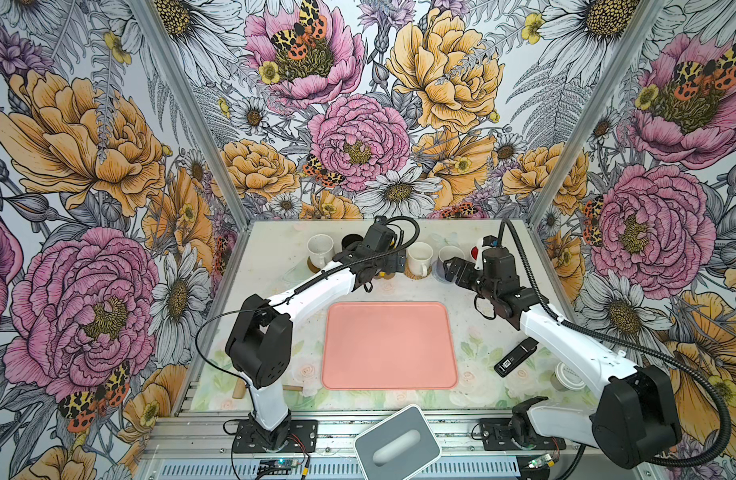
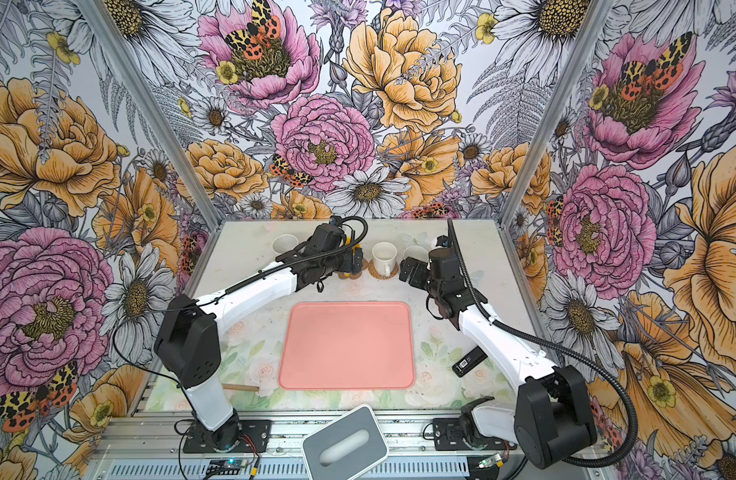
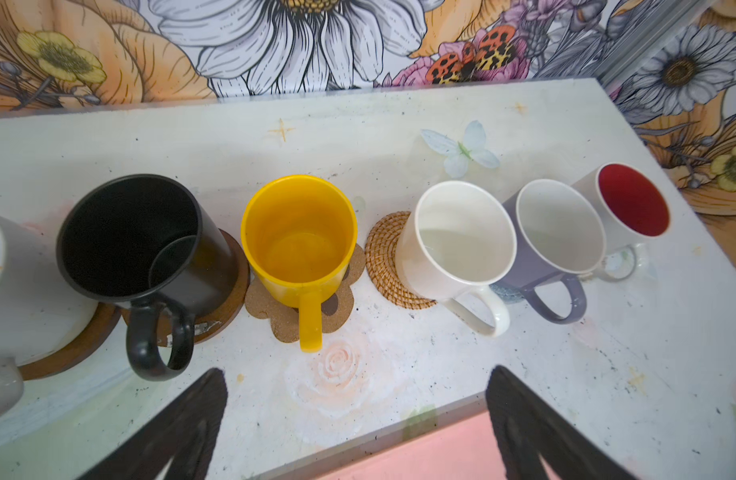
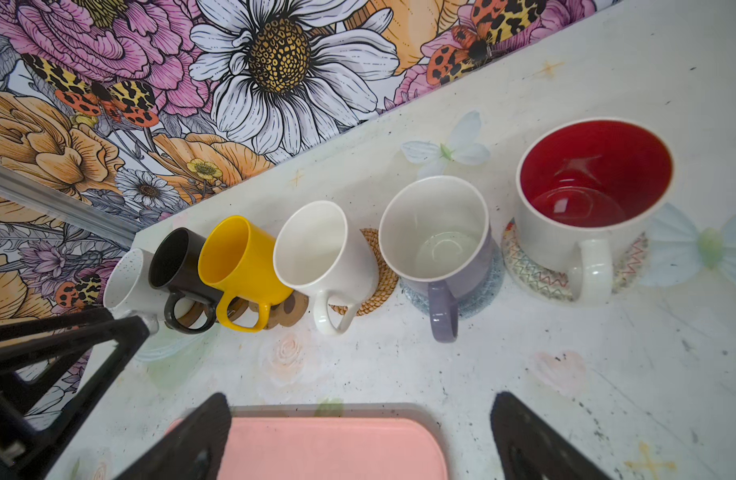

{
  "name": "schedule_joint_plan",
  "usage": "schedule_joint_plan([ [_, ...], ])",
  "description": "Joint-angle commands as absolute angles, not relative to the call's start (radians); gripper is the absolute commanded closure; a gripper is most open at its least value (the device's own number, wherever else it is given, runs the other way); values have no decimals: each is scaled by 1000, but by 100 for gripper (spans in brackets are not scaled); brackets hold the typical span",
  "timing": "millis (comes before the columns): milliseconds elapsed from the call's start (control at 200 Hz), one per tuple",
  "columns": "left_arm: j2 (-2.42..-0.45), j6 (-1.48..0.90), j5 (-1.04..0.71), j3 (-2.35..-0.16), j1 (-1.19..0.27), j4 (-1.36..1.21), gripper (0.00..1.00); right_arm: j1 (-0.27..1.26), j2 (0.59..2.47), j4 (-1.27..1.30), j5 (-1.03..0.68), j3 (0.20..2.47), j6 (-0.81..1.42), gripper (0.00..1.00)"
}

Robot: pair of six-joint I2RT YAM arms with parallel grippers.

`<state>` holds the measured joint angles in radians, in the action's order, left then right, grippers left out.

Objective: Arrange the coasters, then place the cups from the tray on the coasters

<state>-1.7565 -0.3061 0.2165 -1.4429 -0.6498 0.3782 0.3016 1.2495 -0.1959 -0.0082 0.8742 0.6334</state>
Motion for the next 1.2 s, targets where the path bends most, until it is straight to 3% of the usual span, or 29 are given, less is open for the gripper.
schedule_joint_plan([
  [0,-1691,-277,242,-1382,-652,285,1,295,1197,-178,29,858,589,0],
  [360,-1454,-220,334,-1142,-620,167,1,296,1032,-177,121,786,451,1],
  [731,-1163,-128,420,-843,-488,78,1,293,887,-174,271,623,187,1],
  [976,-977,-122,390,-624,-327,-22,1,277,894,-111,337,568,56,0],
  [1196,-954,-100,377,-493,-224,-153,1,234,983,120,311,477,49,1],
])
